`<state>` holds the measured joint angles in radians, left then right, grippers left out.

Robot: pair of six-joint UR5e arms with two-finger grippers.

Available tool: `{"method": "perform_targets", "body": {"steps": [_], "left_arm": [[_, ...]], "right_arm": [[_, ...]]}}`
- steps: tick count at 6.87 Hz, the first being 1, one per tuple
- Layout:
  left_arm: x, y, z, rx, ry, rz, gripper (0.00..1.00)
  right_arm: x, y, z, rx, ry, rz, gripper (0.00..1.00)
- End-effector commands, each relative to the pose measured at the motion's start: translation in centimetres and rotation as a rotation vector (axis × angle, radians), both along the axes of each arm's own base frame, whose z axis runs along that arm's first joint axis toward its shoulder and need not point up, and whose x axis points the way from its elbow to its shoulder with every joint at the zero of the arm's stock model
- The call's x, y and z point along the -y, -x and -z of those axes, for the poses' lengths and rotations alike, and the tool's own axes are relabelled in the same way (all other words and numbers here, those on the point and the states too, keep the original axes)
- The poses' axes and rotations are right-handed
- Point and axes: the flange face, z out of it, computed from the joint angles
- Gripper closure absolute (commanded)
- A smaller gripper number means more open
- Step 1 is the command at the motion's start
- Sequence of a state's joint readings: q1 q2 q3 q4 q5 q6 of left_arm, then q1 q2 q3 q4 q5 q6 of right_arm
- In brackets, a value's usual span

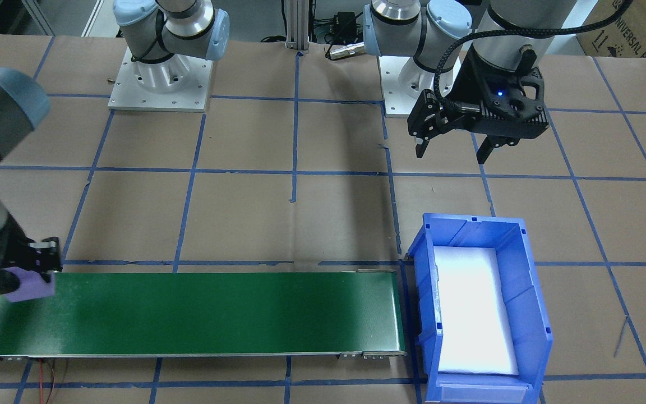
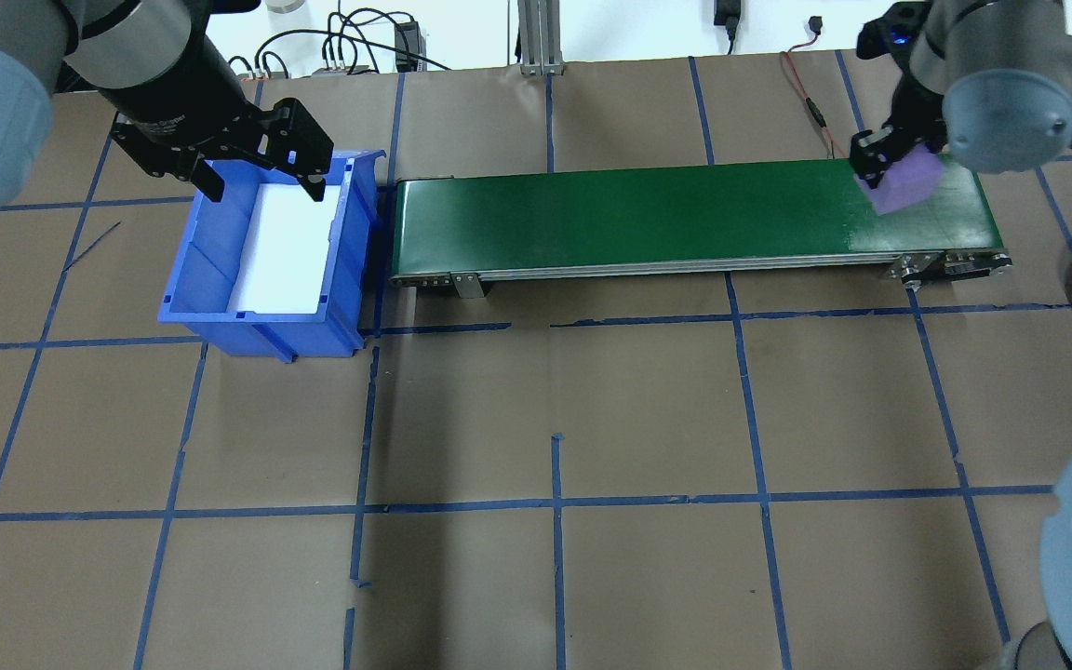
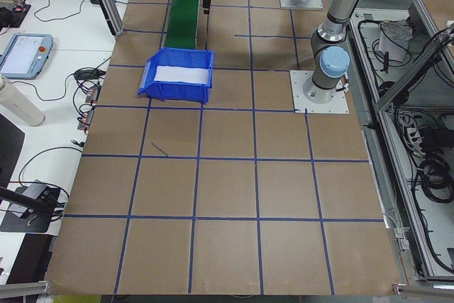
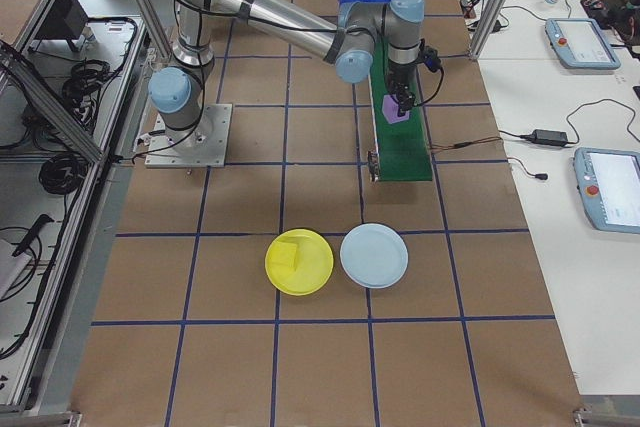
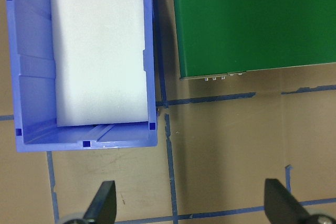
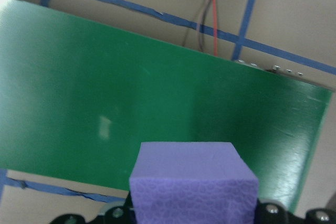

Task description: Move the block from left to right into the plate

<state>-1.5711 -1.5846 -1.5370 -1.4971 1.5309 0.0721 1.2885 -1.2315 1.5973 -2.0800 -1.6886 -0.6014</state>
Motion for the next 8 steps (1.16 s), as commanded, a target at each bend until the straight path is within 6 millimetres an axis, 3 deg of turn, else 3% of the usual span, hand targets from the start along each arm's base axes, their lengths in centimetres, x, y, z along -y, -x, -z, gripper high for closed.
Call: {"method": "perform_targets", "body": {"steps": [1,2,3,4,5,6,7,8], "left_arm": [[0.1,0.0,0.1,0.000,-0.002,-0.002,0.00],[0.0,0.0,0.0,0.000,-0.003,-0.003,0.00],[0.0,0.0,0.1,0.000,-0.006,-0.003,0.00],[0.0,0.0,0.1,0.000,-0.006,-0.003,0.00],[-0.1,0.0,0.1,0.000,-0.008,-0.002,0.00],[0.0,0.0,0.2,0.000,-0.011,-0.002,0.00],[-0.1,-0.1,0.3,0.006,-0.017,-0.001,0.00],[-0.3,-0.1,0.4,0.015,-0.035,-0.004,0.00]], "right_arm": [[-3.9,15.7,-0.5,-0.033,-0.053,-0.096,0.60],[-5.1,19.9,0.3,-0.035,-0.058,-0.099,0.60],[-4.8,23.2,3.1,-0.033,-0.066,-0.090,0.60],[-3.7,26.1,8.2,-0.014,-0.045,-0.097,0.60],[-3.8,27.9,10.9,0.003,-0.037,-0.101,0.60],[-4.8,29.7,10.8,-0.002,-0.041,-0.108,0.60],[-5.8,31.5,10.7,-0.009,-0.045,-0.112,0.50],[-6.4,32.5,11.0,-0.007,-0.048,-0.106,0.27]]}}
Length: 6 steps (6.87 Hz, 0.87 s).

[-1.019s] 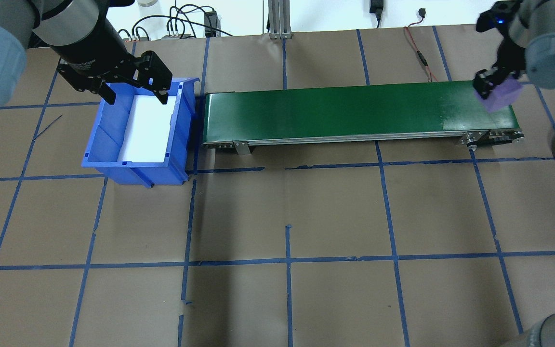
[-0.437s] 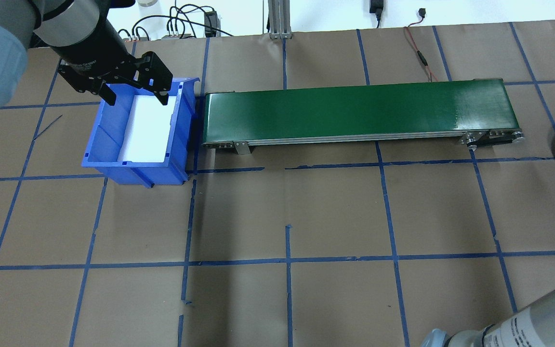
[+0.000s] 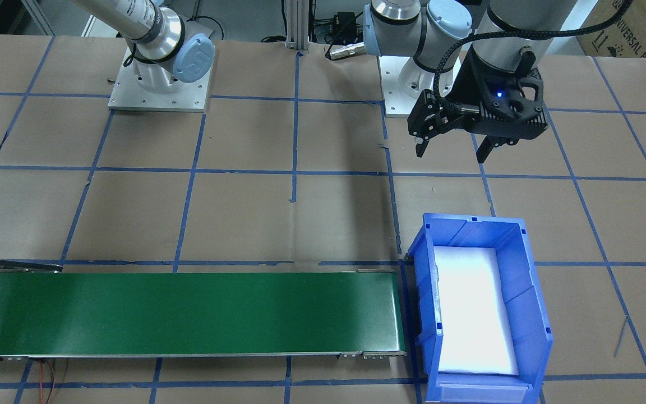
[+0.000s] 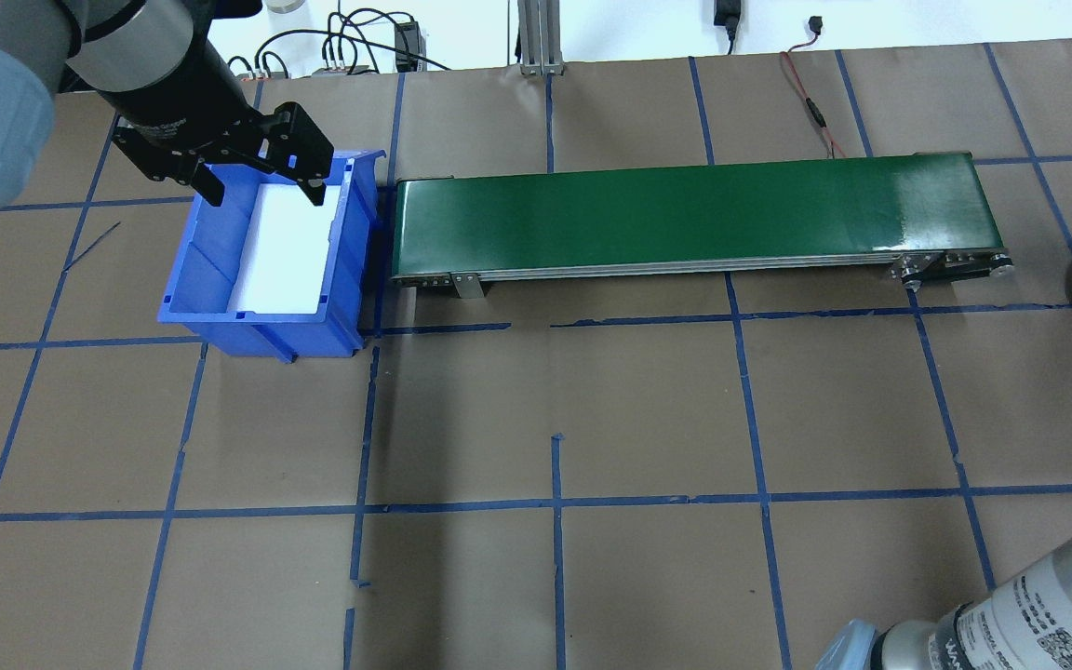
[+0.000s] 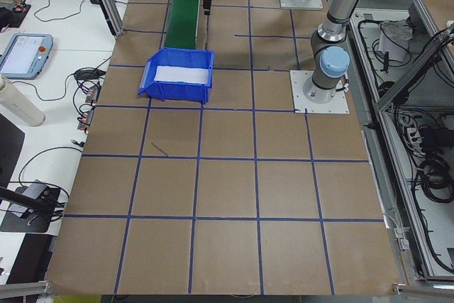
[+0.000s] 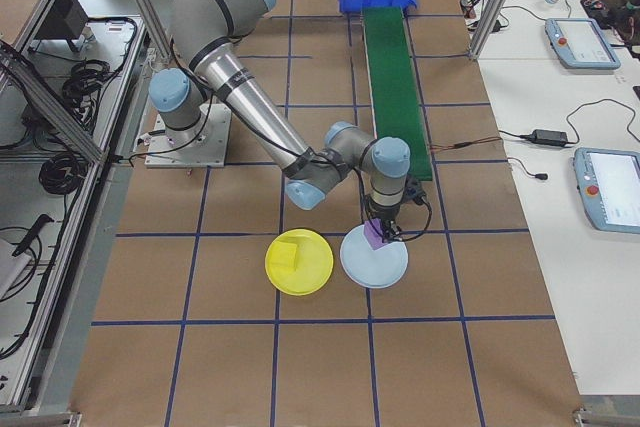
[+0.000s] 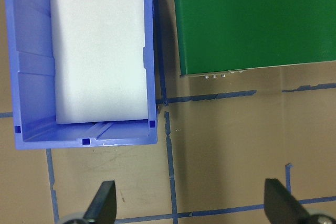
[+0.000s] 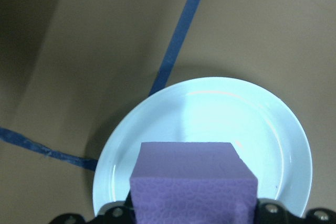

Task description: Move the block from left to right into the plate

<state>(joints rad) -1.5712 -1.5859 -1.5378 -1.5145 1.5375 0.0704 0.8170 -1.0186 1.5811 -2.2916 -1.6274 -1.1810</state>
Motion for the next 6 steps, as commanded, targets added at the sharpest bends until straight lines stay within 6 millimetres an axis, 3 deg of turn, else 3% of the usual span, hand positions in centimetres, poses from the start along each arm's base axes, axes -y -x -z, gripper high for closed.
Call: {"method": "perform_targets", "body": {"steps": [1,3,4,5,6], "left_arm": [[-0.4,-0.6,-0.1,0.063,-0.045,-0.016,0.00],[-0.6,-0.5,0.1,0.054,-0.053,-0.021,0.00],[-0.4,-0.7,-0.4,0.071,-0.042,-0.003,0.00],[-0.5,-0.4,0.0,0.068,-0.048,-0.002,0.00],[-0.6,-0.5,0.2,0.072,-0.049,0.001,0.00]], "right_arm": [[-1.1,1.9,0.2,-0.013,-0.012,0.006,0.00],[-1.3,1.9,-0.3,-0.020,-0.010,-0.002,0.00],[-1.6,1.5,-2.6,-0.034,0.014,0.014,0.00],[-1.8,-0.6,-6.6,-0.033,0.042,0.038,0.00],[-1.3,-4.6,-8.8,0.014,0.013,0.055,0.00]]}}
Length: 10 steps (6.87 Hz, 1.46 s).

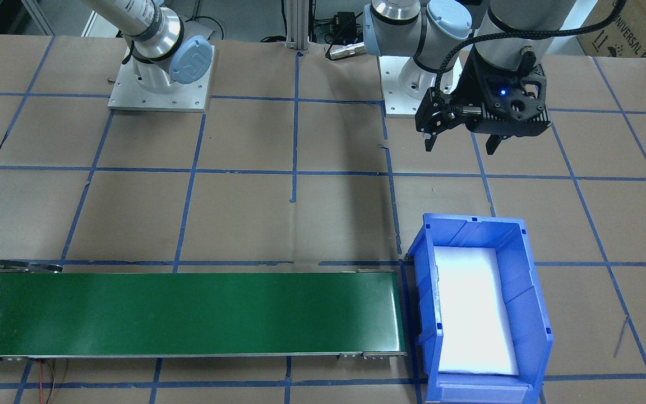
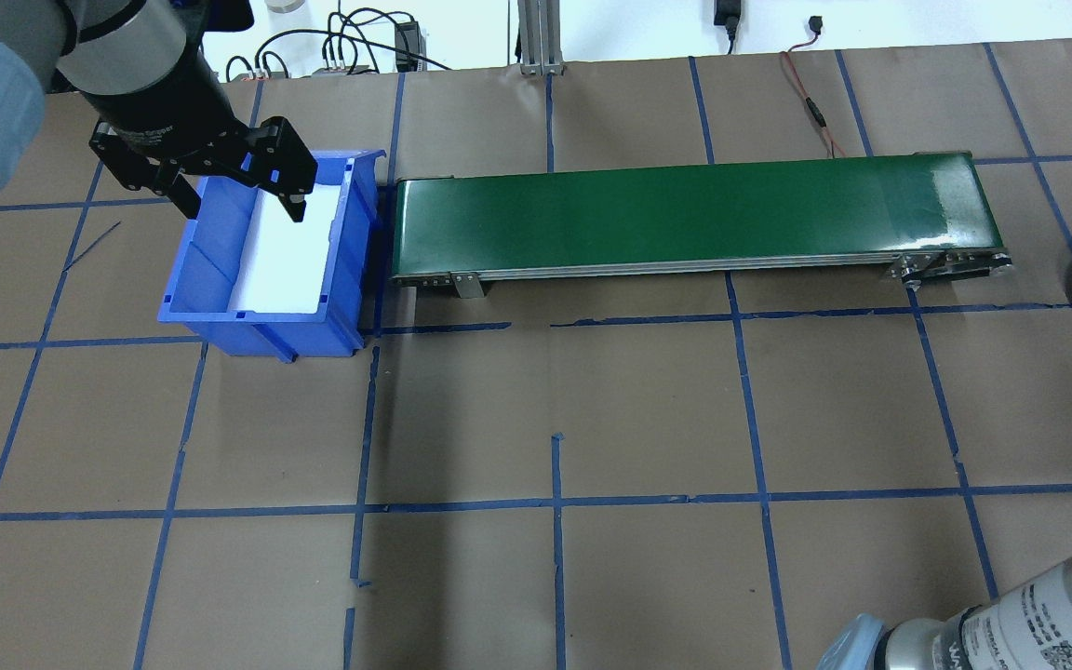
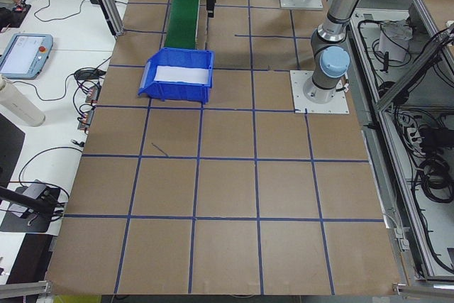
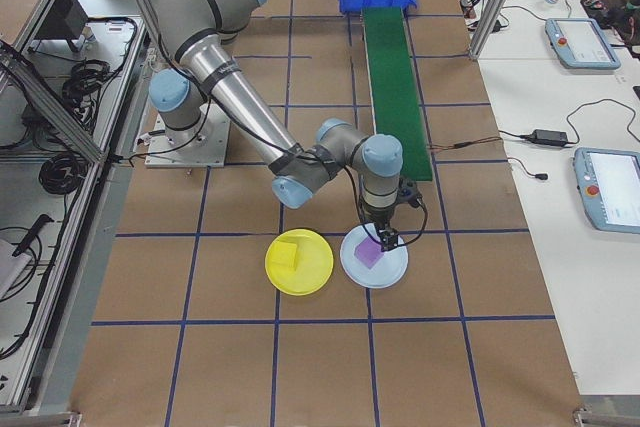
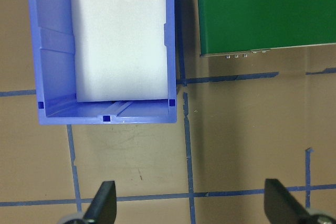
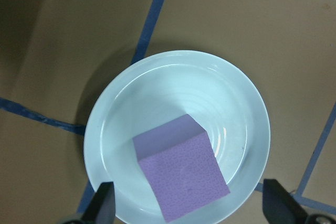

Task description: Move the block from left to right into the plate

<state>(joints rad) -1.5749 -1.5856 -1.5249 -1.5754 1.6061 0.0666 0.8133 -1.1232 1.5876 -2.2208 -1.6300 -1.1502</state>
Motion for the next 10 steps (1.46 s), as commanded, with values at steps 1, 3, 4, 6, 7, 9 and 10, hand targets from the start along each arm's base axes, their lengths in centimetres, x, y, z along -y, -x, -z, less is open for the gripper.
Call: {"method": "perform_targets", "body": {"steps": [1,3,4,6,7,9,10], "left_arm": [[-0.1,0.0,0.2,0.005,-0.002,0.004,0.00],[-0.1,0.0,0.3,0.005,-0.002,0.007,0.00],[-0.1,0.0,0.3,0.005,-0.002,0.006,0.00],[0.0,0.0,0.2,0.003,0.001,0.006,0.00],[0.0,0.0,-0.2,0.000,0.009,0.006,0.00],[0.0,0.0,-0.3,0.003,0.012,0.007,0.00],[-0.1,0.0,-0.4,0.003,0.013,0.007,0.00]], "right_arm": [[0.2,-9.1,-6.2,0.081,-0.039,0.105,0.00],[-1.7,-20.4,-11.9,0.140,-0.125,0.297,0.01],[-2.5,-26.9,-14.5,0.131,-0.119,0.333,0.03],[-4.4,-38.7,-16.8,0.117,-0.119,0.433,0.00],[-5.8,-43.1,-17.7,0.111,-0.121,0.438,0.00],[-8.6,-49.7,-19.0,0.119,-0.108,0.451,0.00],[-9.4,-52.5,-19.1,0.114,-0.101,0.426,0.00]]}}
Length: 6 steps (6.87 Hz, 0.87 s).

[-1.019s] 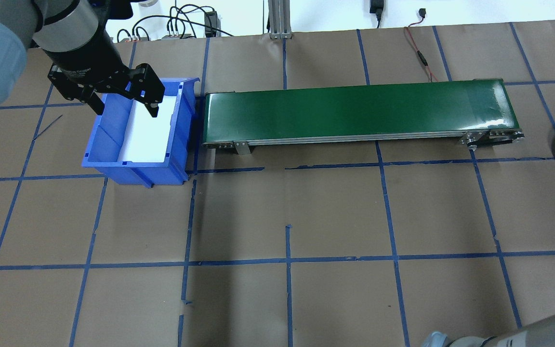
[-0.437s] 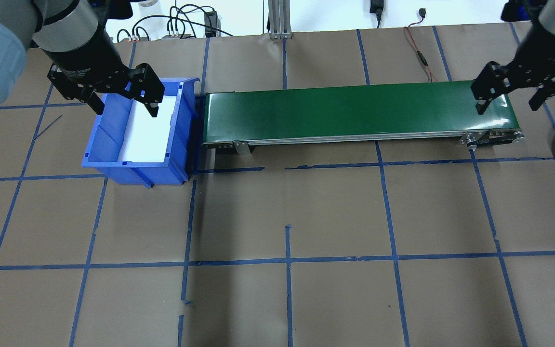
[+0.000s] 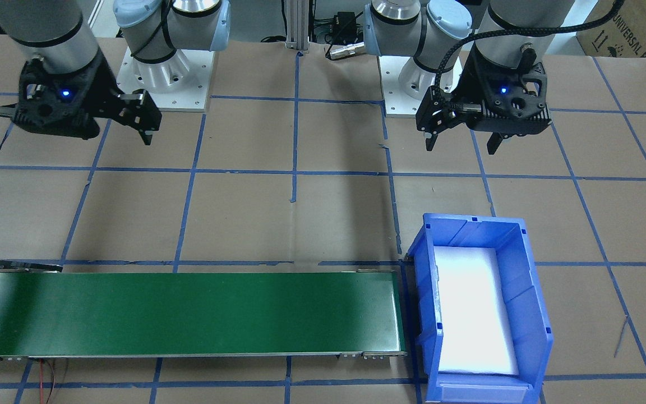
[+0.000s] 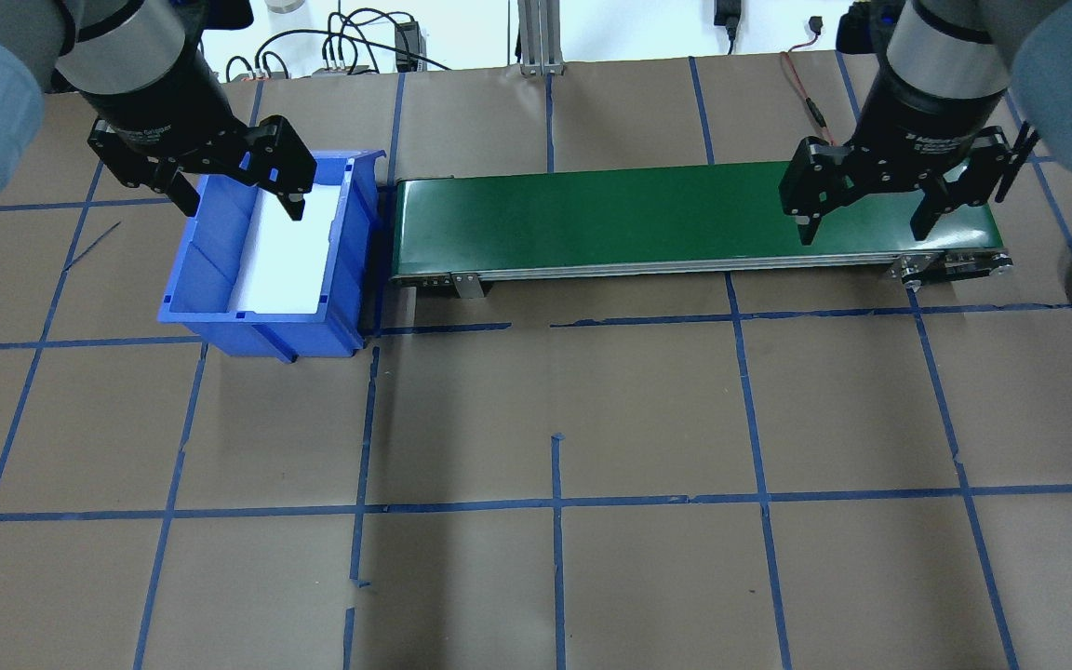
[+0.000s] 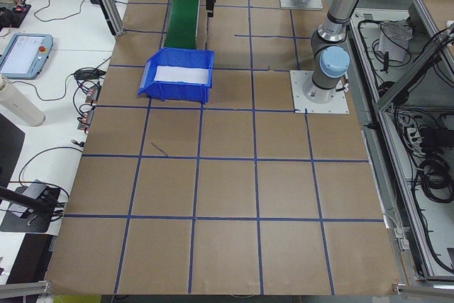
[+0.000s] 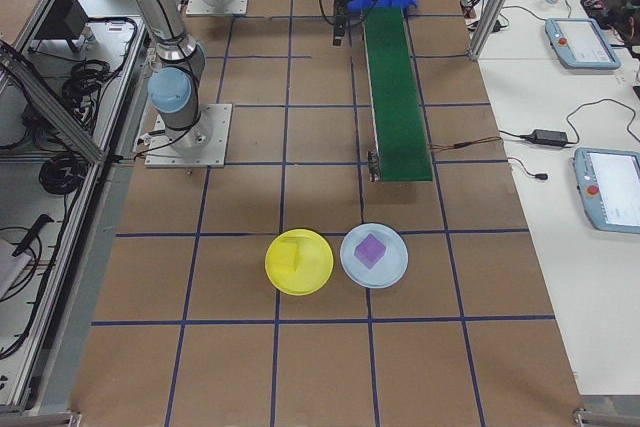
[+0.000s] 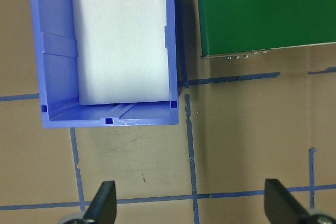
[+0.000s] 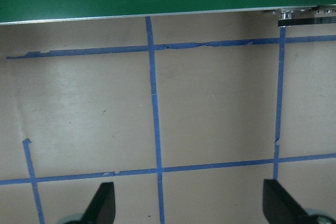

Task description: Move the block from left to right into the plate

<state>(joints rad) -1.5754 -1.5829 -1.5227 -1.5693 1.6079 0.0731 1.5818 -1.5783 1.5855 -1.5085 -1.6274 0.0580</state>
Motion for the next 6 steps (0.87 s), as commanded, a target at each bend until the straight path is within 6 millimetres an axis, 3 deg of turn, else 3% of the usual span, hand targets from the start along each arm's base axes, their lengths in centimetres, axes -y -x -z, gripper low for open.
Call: {"method": "perform_targets", "body": {"steps": [1,3,6], "left_arm": [[0.0,0.0,-0.1,0.001,0.002,0.000,0.00],[0.0,0.0,-0.1,0.000,0.002,-0.001,0.00],[0.0,0.0,-0.3,-0.003,0.007,-0.001,0.00]], "right_arm": [[-1.8,-4.9,-0.4,0.001,0.012,-0.022,0.00],[-1.7,-5.3,-0.2,0.078,0.003,-0.023,0.00],[-0.8,-3.4,0.5,0.067,-0.009,-0.079,0.00]]}}
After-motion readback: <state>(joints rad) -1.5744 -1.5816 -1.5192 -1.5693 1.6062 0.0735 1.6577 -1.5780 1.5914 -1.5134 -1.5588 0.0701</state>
